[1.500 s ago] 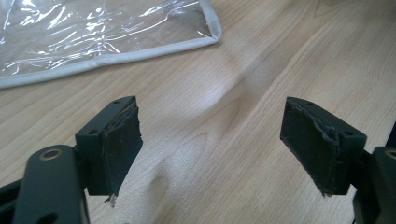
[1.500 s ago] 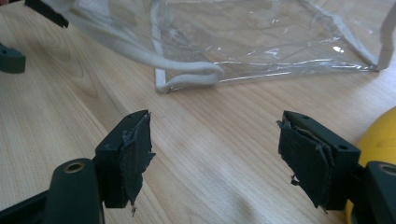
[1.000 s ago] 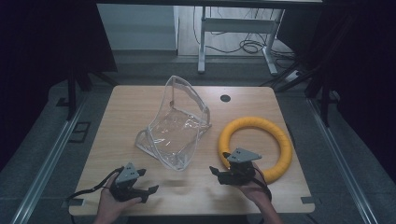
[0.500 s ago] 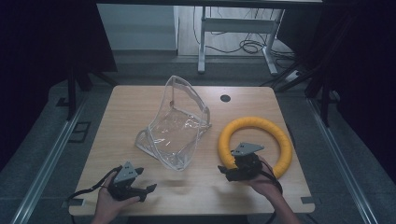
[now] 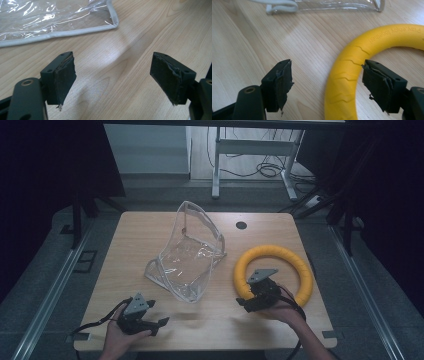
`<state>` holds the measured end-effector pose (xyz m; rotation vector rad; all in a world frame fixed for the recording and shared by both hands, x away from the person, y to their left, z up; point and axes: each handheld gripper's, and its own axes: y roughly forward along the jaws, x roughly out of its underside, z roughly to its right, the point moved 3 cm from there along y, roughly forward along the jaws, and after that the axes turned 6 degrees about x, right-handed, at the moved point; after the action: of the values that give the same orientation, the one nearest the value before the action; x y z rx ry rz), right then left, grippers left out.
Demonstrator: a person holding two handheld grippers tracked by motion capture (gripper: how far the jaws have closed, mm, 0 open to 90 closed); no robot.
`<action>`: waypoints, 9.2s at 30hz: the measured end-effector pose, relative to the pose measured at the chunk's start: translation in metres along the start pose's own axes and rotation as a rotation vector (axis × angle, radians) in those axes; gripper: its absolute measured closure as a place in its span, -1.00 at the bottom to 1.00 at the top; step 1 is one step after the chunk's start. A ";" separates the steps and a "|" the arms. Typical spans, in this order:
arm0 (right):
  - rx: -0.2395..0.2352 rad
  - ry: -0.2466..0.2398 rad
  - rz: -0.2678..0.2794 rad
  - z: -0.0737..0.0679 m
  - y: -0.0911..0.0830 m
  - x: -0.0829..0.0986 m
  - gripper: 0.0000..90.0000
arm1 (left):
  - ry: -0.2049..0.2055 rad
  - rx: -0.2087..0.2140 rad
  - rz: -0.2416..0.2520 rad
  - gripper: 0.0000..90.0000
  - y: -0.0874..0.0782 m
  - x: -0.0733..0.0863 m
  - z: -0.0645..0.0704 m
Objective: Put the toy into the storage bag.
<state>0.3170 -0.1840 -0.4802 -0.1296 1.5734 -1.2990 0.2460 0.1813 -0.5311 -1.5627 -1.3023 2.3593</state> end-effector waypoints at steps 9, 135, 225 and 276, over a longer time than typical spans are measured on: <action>0.002 -0.014 -0.085 0.014 0.001 0.007 -0.40 | 0.004 -0.003 -0.002 -0.55 -0.002 0.000 -0.001; -0.340 0.218 0.374 0.087 -0.075 -0.040 0.14 | -0.006 0.021 0.001 -0.55 0.000 -0.001 -0.001; -0.397 0.365 0.995 0.025 -0.106 -0.111 0.13 | -0.006 0.027 -0.019 -0.55 0.004 0.001 0.001; -0.474 0.261 1.133 -0.018 -0.131 -0.174 0.12 | 0.000 0.039 -0.044 -0.55 0.006 0.002 0.001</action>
<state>0.3167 -0.1143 -0.2726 0.5867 1.7125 -0.0540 0.2470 0.1779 -0.5366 -1.5085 -1.2693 2.3437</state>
